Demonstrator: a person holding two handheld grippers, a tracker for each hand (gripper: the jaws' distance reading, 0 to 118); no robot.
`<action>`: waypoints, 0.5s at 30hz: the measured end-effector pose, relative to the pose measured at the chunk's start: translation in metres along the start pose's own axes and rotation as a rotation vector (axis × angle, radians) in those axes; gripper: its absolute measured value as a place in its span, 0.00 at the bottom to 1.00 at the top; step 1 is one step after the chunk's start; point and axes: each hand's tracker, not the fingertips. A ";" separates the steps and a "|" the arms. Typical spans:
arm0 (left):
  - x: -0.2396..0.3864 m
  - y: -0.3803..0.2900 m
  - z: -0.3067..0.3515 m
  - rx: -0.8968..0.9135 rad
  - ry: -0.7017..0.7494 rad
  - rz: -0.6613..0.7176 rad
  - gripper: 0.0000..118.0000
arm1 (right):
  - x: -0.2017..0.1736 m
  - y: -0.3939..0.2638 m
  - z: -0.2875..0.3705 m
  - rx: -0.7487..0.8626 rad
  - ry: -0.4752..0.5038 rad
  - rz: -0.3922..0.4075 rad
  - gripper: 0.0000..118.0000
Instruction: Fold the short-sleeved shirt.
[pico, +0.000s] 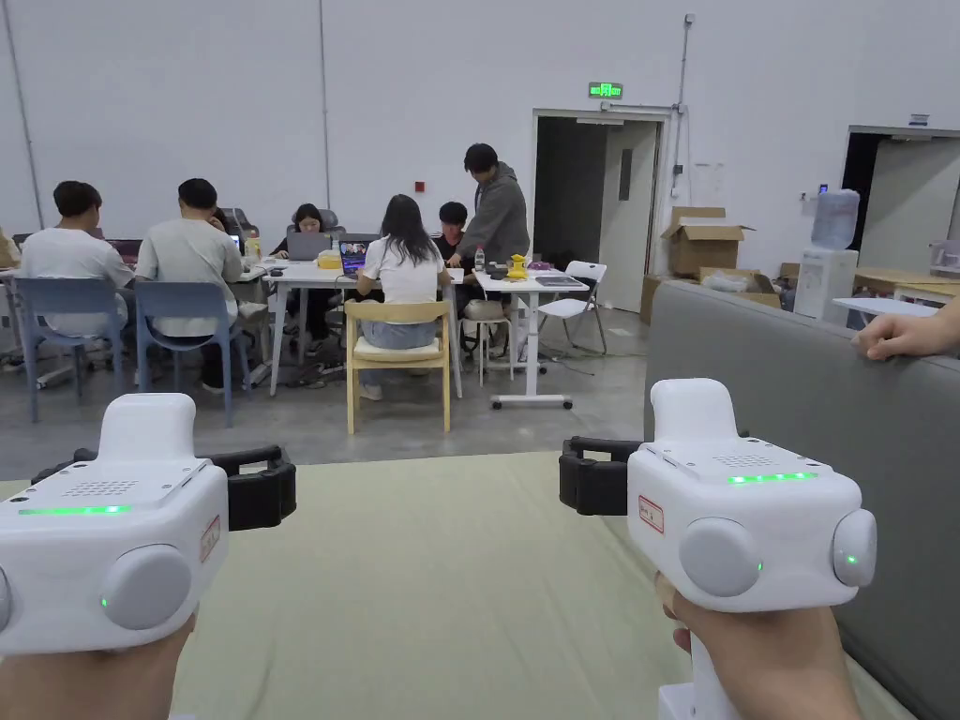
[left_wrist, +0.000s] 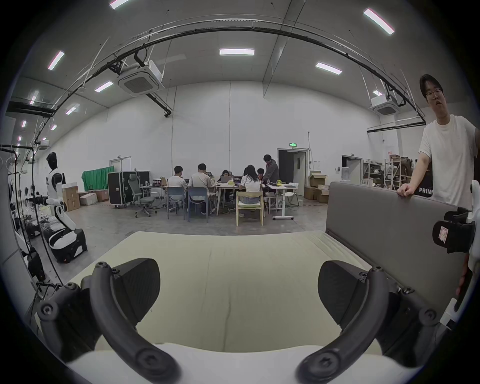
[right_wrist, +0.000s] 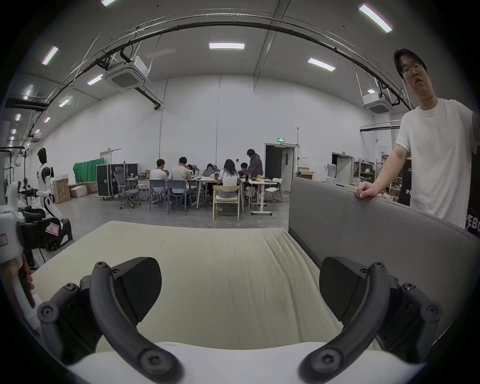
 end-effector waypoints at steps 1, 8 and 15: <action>0.000 0.000 0.000 -0.002 -0.001 -0.001 1.00 | 0.000 0.000 0.000 0.001 0.000 0.001 1.00; -0.002 0.001 0.001 -0.002 0.004 -0.006 1.00 | -0.003 0.002 0.001 0.003 0.008 0.002 1.00; -0.003 0.004 0.002 0.001 0.004 -0.001 1.00 | -0.005 0.006 0.004 0.011 0.020 -0.002 1.00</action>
